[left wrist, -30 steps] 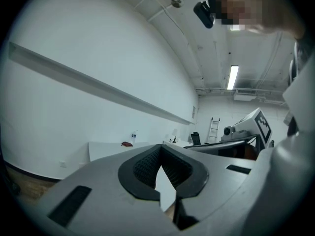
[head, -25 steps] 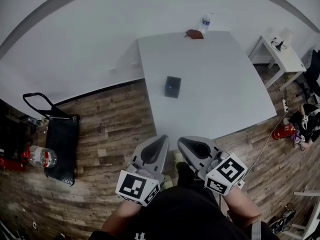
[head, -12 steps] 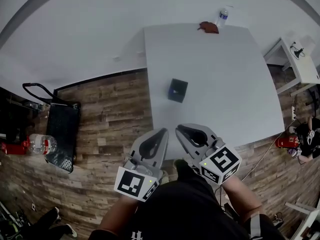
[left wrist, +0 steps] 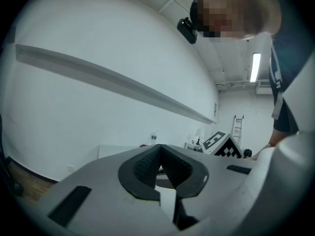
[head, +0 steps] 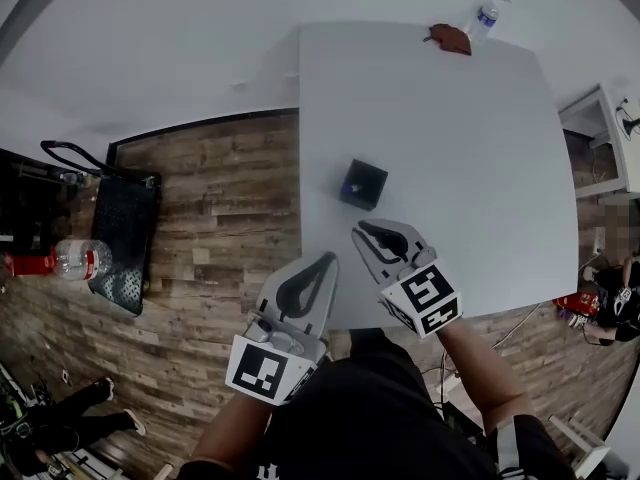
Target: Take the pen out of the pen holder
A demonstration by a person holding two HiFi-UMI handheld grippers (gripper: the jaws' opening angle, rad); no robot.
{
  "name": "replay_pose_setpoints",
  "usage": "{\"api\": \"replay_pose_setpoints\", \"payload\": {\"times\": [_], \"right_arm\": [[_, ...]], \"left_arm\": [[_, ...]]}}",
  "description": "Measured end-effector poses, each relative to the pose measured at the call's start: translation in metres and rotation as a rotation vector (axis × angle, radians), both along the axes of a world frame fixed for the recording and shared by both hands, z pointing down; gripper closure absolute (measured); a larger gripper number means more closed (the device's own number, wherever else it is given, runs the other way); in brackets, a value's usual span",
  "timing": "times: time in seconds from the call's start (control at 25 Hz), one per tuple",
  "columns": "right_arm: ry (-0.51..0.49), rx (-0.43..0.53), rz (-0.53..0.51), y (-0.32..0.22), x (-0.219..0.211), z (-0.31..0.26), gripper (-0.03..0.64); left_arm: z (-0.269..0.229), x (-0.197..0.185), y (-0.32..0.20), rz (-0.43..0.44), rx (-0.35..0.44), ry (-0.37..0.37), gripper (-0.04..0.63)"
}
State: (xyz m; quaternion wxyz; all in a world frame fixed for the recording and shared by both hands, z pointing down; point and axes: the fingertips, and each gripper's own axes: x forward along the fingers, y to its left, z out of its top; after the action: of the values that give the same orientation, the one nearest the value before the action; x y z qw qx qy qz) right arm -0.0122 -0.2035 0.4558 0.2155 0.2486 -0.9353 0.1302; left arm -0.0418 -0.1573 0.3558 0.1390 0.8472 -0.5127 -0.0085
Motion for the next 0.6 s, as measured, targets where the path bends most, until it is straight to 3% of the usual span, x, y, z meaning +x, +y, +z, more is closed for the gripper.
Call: {"api": "replay_pose_setpoints", "payload": {"times": [0.16, 0.36, 0.6], "right_arm": [[0.076, 0.004, -0.039, -0.025, -0.007, 0.036, 0.55], [0.157, 0.024, -0.08, -0.046, -0.016, 0.077, 0.541], [0.288, 0.111, -0.158, -0.058, -0.021, 0.115, 0.534]], "left_arm": [[0.005, -0.004, -0.013, -0.031, -0.035, 0.012, 0.589], [0.019, -0.007, -0.023, -0.061, -0.086, -0.001, 0.589], [0.035, -0.011, -0.031, -0.087, -0.13, -0.002, 0.589]]}}
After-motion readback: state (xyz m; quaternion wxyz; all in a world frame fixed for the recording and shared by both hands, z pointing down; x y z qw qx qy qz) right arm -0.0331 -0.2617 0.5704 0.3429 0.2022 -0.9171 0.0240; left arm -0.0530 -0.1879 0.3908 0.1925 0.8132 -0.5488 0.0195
